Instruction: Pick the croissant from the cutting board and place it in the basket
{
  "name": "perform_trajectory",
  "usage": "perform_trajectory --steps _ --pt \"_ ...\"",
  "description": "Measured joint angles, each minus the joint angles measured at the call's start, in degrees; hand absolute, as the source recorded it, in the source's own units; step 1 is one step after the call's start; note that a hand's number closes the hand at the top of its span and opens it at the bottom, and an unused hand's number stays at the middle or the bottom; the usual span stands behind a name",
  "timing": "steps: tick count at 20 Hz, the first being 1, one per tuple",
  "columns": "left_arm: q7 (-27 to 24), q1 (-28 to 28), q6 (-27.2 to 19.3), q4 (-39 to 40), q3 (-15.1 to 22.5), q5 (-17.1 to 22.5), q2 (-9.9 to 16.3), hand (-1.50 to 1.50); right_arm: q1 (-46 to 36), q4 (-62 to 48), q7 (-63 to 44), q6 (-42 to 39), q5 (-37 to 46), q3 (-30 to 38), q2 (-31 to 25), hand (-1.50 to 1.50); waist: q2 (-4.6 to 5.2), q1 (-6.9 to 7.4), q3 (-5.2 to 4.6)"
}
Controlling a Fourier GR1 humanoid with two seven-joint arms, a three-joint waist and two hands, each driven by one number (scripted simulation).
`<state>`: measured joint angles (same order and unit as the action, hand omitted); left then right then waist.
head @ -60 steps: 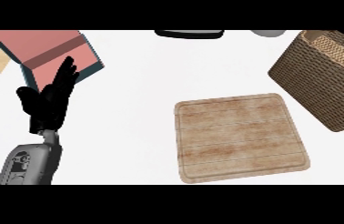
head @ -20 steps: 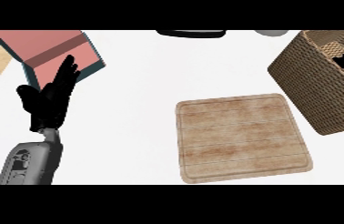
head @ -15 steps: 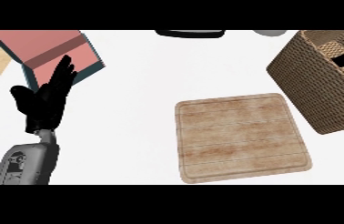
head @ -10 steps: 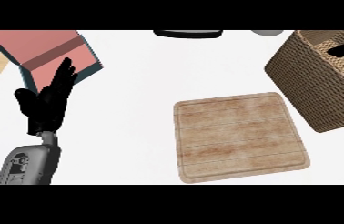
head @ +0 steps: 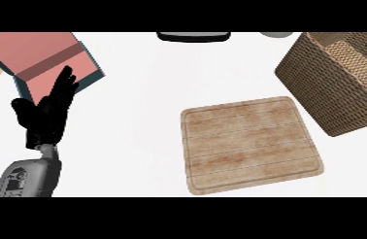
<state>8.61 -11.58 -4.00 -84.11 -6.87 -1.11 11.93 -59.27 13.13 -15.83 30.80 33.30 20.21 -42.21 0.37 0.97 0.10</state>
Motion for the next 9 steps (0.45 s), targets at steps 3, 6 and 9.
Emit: perform_trajectory --steps 3,6,9 --pt "0.61 0.70 -0.41 -1.16 -0.26 -0.22 0.10 0.00 3.41 2.28 2.44 -0.67 -3.95 3.20 -0.67 -1.50 -0.27 -0.58 -0.04" --pt "0.11 2.16 -0.19 -1.48 -0.97 -0.08 0.50 0.00 7.97 6.25 4.23 -3.28 -7.24 4.96 -0.91 -1.50 -0.61 -1.42 -0.10" --pt "1.15 1.64 0.18 -1.63 -1.75 0.45 1.14 0.00 12.87 10.46 7.04 -6.99 -10.88 6.99 -2.07 -1.50 -0.72 -1.81 -0.12"
